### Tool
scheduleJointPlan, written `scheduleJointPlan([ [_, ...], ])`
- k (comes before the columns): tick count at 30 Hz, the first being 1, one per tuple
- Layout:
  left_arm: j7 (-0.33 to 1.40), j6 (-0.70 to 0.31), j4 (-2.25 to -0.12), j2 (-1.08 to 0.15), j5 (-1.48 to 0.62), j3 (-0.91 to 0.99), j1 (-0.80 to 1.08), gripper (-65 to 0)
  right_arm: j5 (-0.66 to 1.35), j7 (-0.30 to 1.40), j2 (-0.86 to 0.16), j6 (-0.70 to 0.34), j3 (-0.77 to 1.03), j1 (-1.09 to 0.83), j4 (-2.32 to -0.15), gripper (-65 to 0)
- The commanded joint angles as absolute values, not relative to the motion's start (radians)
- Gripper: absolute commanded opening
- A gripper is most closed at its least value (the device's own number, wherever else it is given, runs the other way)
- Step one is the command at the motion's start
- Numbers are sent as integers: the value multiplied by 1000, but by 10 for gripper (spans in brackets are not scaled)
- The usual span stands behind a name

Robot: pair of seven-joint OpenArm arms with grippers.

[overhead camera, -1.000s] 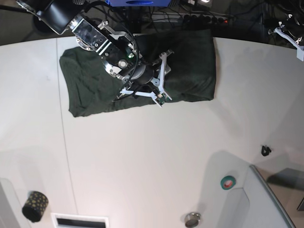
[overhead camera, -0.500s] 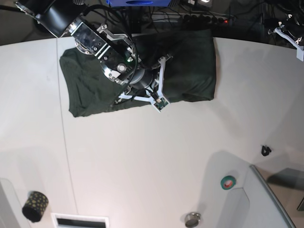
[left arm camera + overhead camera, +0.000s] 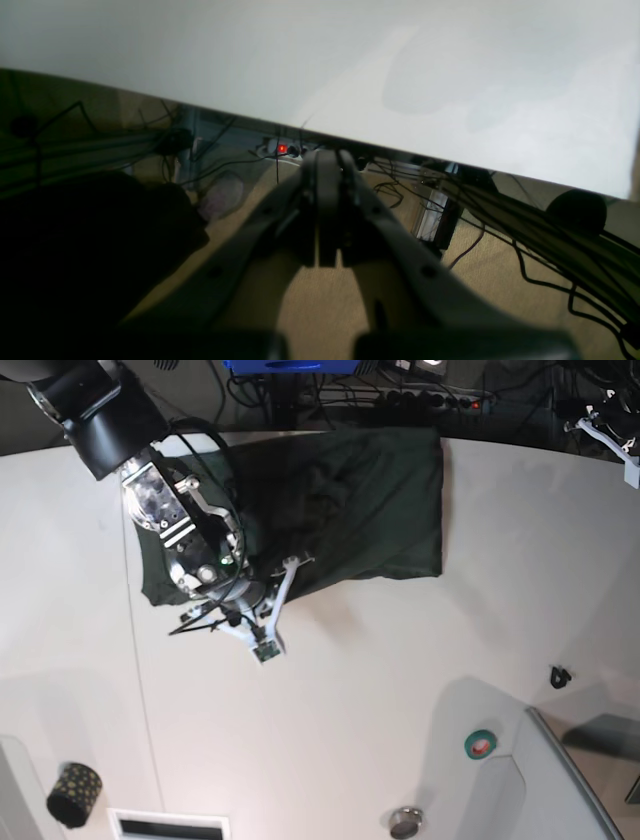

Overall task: Layout the t-shirt on the table in an organized manner, then fold the t-shirt properly
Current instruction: 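Press and smooth the folded shirt with the right gripper, then smooth the shirt fold with the right gripper, then withdraw it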

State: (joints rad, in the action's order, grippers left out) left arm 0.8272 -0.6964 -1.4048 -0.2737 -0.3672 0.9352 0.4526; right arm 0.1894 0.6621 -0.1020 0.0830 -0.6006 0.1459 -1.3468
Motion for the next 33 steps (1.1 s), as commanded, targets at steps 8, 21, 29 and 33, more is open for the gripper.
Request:
scheduleJointPlan([
  [8, 817, -698, -1419, -294, -375, 926, 455, -650, 188, 805, -99, 74, -590, 84, -1593, -282],
  [21, 816, -698, -1419, -294, -375, 885, 453, -650, 188, 846, -131, -35, -702, 25, -1638, -224],
  [29, 814, -698, -1419, -294, -375, 883, 453, -650, 189, 776, -130, -38, -702, 36, -1524, -225],
  [33, 814, -698, -1419, -294, -375, 883, 453, -650, 191, 777, -119, -42, -702, 39, -1497, -369],
])
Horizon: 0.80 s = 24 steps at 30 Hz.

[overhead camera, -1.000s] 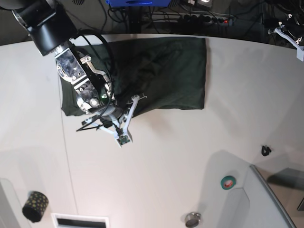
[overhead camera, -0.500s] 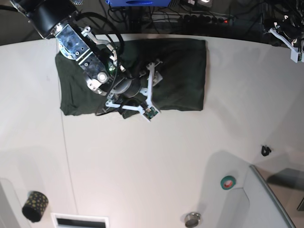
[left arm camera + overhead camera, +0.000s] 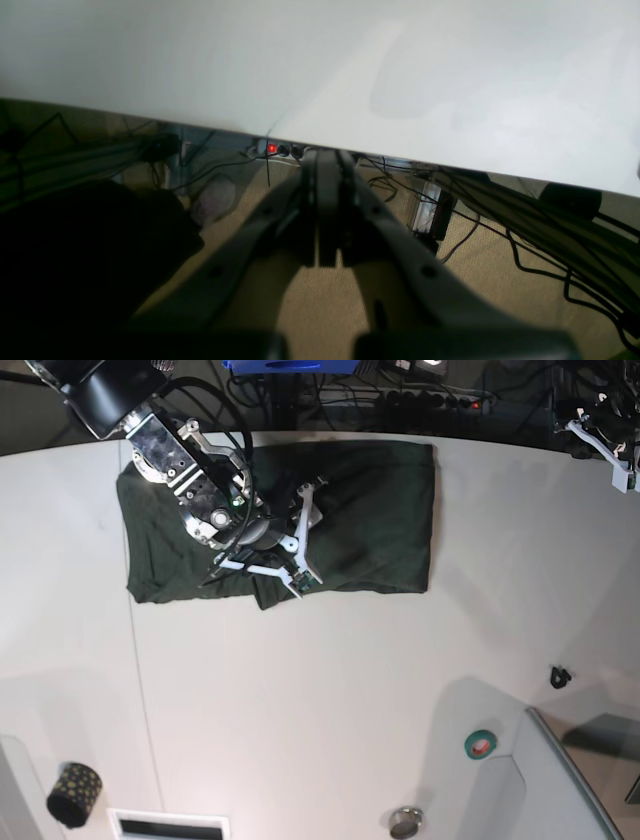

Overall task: Layout the t-shirt on the table in an organized manner, then fold the t-shirt properly
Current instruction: 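Smooth the shirt fold with the right gripper, then withdraw it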

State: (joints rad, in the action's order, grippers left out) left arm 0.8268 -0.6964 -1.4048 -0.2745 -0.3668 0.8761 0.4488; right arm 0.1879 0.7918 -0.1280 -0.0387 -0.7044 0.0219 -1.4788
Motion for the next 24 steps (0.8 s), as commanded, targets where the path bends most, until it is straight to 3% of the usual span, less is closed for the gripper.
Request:
scheduleJointPlan([
  [1, 814, -698, -1419, -294, -375, 885, 453, -650, 191, 780, -119, -42, -702, 38, -1500, -456],
  [3, 814, -698, -1419, -294, -375, 886, 453, -650, 191, 782, -120, -42, -702, 22, -1515, -627],
  [4, 814, -698, -1419, -294, -375, 886, 453, -650, 191, 782, -124, -42, -700, 10, -1531, -638],
  [7, 814, -698, -1417, -294, -375, 886, 453, -650, 191, 783, -127, -42, -700, -25, -1586, -597],
  [24, 814, -698, -1417, -295, -375, 881, 453, -650, 191, 783, -188, -42, -611, -170, -1705, -596],
])
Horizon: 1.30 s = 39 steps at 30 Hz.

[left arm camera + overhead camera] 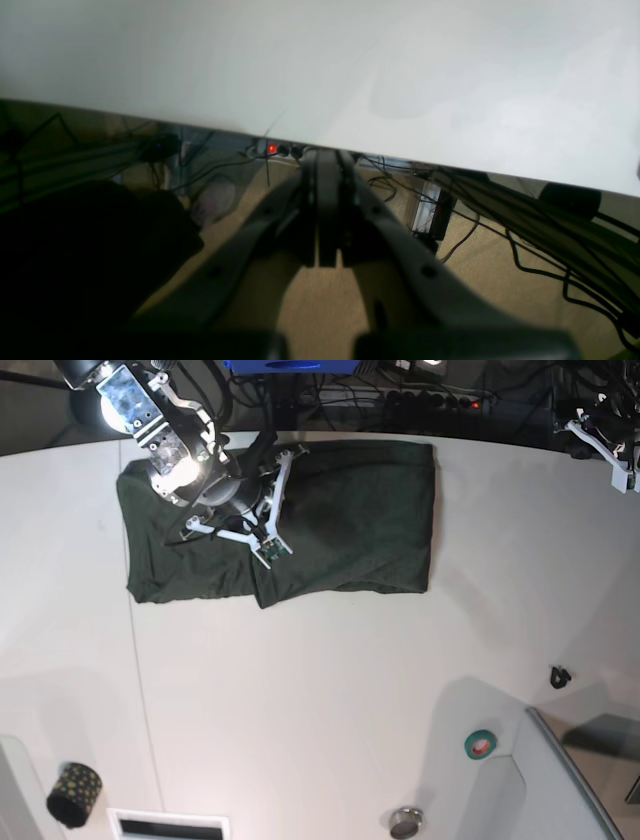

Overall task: Layout the t-shirt on the table in an organized manner, then fold the t-shirt properly
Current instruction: 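Smooth the shirt fold with the right gripper, then withdraw it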

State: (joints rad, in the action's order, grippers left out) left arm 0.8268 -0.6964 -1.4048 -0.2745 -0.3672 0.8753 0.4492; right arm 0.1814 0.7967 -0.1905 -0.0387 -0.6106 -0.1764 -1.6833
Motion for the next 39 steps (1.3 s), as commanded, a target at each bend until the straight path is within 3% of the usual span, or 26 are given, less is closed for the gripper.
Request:
scheduleJointPlan([
  [1, 814, -698, -1417, -295, -375, 881, 453, -650, 191, 783, -194, -42, -611, -176, -1707, -596],
  [5, 814, -698, -1417, -295, -375, 881, 453, -650, 191, 783, -202, -42, -610, -196, -1739, -591],
  [7, 814, -698, -1417, -295, -375, 881, 453, -650, 191, 805, -203, -39, -610, -209, -1771, -551],
  [12, 814, -698, -1383, -300, -375, 881, 453, -650, 188, 848, -205, -35, -610, -226, -1880, -264],
  [14, 814, -698, -1368, -300, -375, 883, 453, -650, 188, 858, -202, -35, -610, -223, -1891, -192],
  [15, 814, -698, -1363, -300, -375, 885, 453, -650, 188, 860, -197, -35, -610, -222, -1891, -191],
  [19, 814, -698, -1360, -300, -375, 888, 453, -650, 188, 854, -194, -35, -616, -194, -1890, -234],
  [21, 814, -698, -1360, -300, -375, 888, 453, -650, 188, 854, -180, -41, -618, -165, -1876, -296],
  [23, 814, -698, -1362, -300, -375, 886, 453, -650, 188, 854, -163, -42, -618, -133, -1837, -396],
  [26, 814, -698, -1365, -300, -375, 885, 450, -650, 189, 854, -110, -44, -618, -79, -1733, -612],
  [27, 814, -698, -1365, -300, -375, 883, 441, -650, 189, 854, -96, -44, -618, -61, -1699, -638],
  [33, 814, -698, -1360, -300, -375, 885, 433, -650, 189, 854, -51, -39, -619, -16, -1573, -626],
  [39, 814, -698, -1360, -300, -375, 883, 430, -650, 188, 854, -113, -33, -610, -90, -1592, -626],
])
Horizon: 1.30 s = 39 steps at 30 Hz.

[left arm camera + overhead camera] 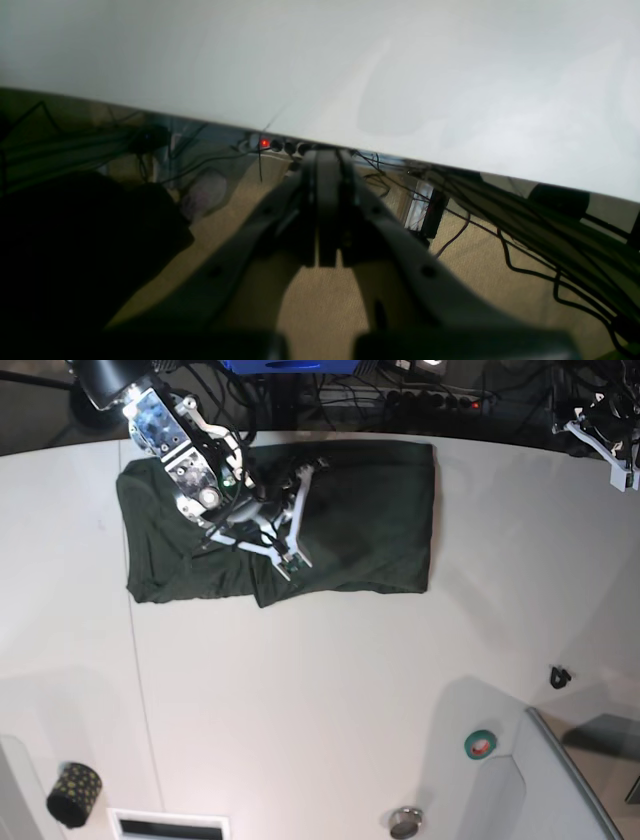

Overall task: Layout the t-shirt on the table in an organized manner, then fold the t-shirt properly
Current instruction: 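Smooth the shirt fold with the right gripper, then withdraw it, then grasp opposite ends of the green shirt with both grippers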

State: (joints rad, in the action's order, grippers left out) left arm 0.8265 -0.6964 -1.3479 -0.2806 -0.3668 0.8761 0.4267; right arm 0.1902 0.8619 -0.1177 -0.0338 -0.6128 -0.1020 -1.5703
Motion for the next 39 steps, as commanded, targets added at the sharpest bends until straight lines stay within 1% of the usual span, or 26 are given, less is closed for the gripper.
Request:
scheduleJointPlan([
  [1, 814, -698, -1360, -300, -375, 883, 430, -650, 188, 854, -124, -33, -607, -108, -1601, -626],
  [4, 814, -698, -1360, -300, -375, 883, 429, -650, 188, 849, -143, -8, -522, -180, -1655, -627],
  [7, 814, -698, -1360, -300, -375, 883, 429, -650, 188, 831, -176, -7, -472, -229, -1710, -627],
  [10, 814, -698, -1360, -300, -375, 881, 427, -650, 188, 829, -194, -7, -455, -255, -1736, -627],
  [15, 814, -698, -1362, -297, -374, 880, 417, -650, 188, 831, -194, -1, -426, -280, -1767, -624],
  [17, 814, -698, -1362, -298, -374, 880, 418, -650, 188, 819, -193, -1, -332, -320, -1810, -621],
  [20, 814, -698, -1362, -300, -374, 880, 421, -650, 200, 754, -183, -27, -128, -367, -1888, -609],
  [21, 814, -698, -1362, -300, -374, 880, 421, -650, 236, 748, -177, -73, -59, -367, -1897, -572],
  [22, 814, -698, -1362, -300, -374, 880, 420, -650, 288, 760, -176, -137, -5, -351, -1896, -510],
  [23, 814, -698, -1362, -300, -374, 880, 417, -650, 355, 791, -177, -222, 62, -326, -1885, -419],
  [25, 814, -698, -1368, -297, -374, 868, 414, -650, 479, 878, -177, -390, 185, -278, -1813, -194],
  [27, 814, -698, -1376, -300, -374, 816, 414, -650, 575, 920, -177, -530, 291, -242, -1744, -27],
  [28, 812, -698, -1382, -300, -374, 788, 414, -650, 616, 924, -177, -598, 343, -229, -1707, 0],
  [30, 806, -698, -1397, -298, -374, 746, 414, -650, 673, 932, -176, -693, 430, -202, -1624, 0],
  [32, 762, -698, -1406, -292, -374, 722, 414, -650, 667, 928, -180, -698, 455, -171, -1531, 0],
  [34, 719, -698, -1399, -292, -374, 691, 414, -650, 639, 923, -206, -698, 455, -139, -1428, 0],
  [36, 713, -698, -1400, -292, -374, 671, 415, -650, 636, 923, -223, -698, 455, -114, -1334, 0],
  [39, 713, -698, -1399, -292, -374, 665, 415, -650, 634, 923, -225, -698, 453, -105, -1273, 0],
])
